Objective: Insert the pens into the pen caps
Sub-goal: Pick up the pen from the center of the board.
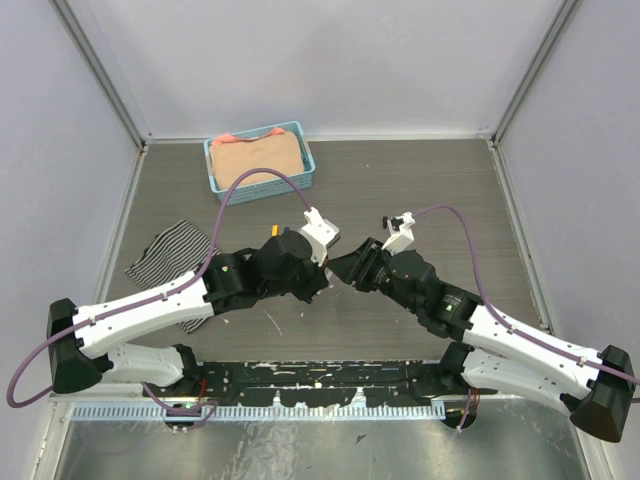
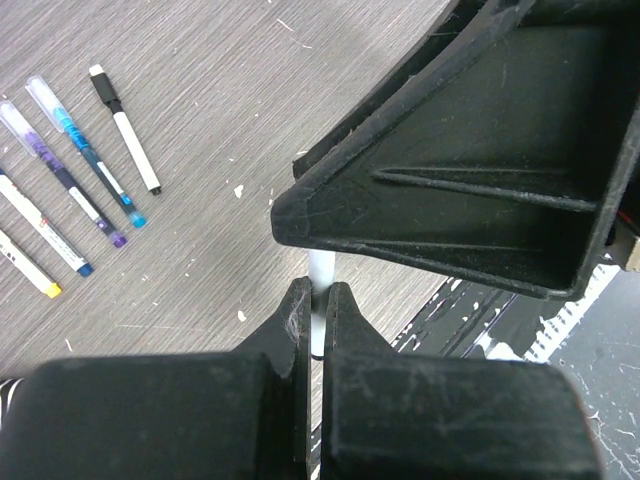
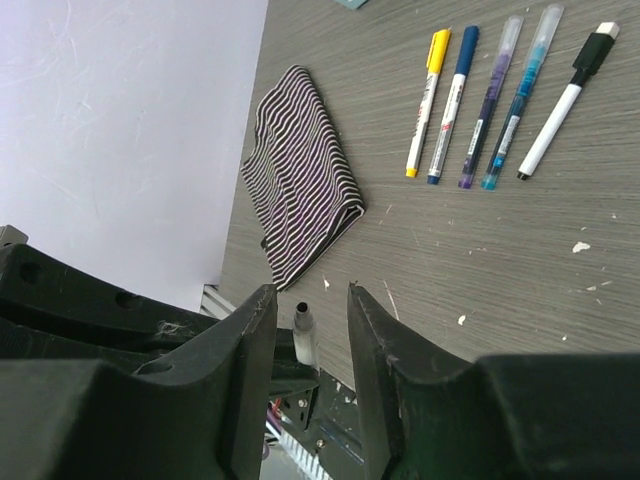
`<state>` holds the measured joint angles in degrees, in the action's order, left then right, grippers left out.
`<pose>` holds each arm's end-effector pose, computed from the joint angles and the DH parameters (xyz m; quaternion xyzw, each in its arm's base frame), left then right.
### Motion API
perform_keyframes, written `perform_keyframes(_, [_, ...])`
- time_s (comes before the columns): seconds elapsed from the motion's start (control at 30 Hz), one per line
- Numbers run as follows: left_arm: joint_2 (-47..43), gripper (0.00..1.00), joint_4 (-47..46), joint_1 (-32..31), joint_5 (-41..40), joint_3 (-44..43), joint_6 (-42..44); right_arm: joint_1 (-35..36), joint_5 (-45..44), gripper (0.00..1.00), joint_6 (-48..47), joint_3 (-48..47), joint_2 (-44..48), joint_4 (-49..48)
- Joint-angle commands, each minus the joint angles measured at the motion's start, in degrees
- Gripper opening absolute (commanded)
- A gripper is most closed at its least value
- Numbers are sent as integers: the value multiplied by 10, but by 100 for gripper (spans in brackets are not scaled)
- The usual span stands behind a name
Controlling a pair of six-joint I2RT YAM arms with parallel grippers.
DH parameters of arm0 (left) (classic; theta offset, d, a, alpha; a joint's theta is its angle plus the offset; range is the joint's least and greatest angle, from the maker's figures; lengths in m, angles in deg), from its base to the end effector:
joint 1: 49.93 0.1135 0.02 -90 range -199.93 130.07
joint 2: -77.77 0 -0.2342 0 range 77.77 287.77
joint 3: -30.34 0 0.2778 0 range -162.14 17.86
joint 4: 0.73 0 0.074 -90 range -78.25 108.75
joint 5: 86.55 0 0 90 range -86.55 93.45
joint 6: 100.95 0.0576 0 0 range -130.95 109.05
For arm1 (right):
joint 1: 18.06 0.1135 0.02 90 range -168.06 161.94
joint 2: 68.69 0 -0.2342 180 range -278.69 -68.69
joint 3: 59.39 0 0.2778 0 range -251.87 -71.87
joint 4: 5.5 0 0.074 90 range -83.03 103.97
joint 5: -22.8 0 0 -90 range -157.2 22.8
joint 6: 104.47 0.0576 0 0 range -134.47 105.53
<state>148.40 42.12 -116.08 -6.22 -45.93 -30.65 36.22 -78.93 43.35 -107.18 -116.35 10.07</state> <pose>0.1394 -0.2914 0.2827 0.3175 0.8350 -0.2464 0.3758 0.1647 0.2089 0.2525 0.0863 0.7892 0.4544 0.4039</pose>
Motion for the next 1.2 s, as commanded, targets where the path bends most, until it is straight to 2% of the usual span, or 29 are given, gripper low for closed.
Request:
perform_keyframes(0.0, [-9, 3, -8, -2, -7, -20, 3, 4, 16, 39, 13, -17, -3, -17])
perform_keyframes(0.2, [-10, 3, -9, -2, -8, -21, 4, 6, 24, 33, 19, -18, -10, -19])
perform_keyframes(0.37, [-13, 6, -10, -2, -8, -18, 5, 6, 25, 17, 29, -13, -10, -28])
perform_keyframes(0.43, [-14, 10, -11, -2, -8, -15, 5, 6, 23, 8, 31, -16, -9, -28])
perform_keyframes(0.5, [-16, 20, -12, -3, -4, -12, 8, 6, 23, 4, 31, -18, -8, -28])
perform_keyframes(0.6, [-25, 39, -19, -3, 3, -2, 9, 6, 23, 2, 31, -27, -9, -20])
perform_keyframes(0.67, [-32, 44, -29, -2, 10, 7, 10, 5, 26, 1, 33, -29, -8, -21])
perform_keyframes(1.17, [-22, 41, -19, -3, 35, 12, 17, 6, 32, 1, 41, -32, 16, -38])
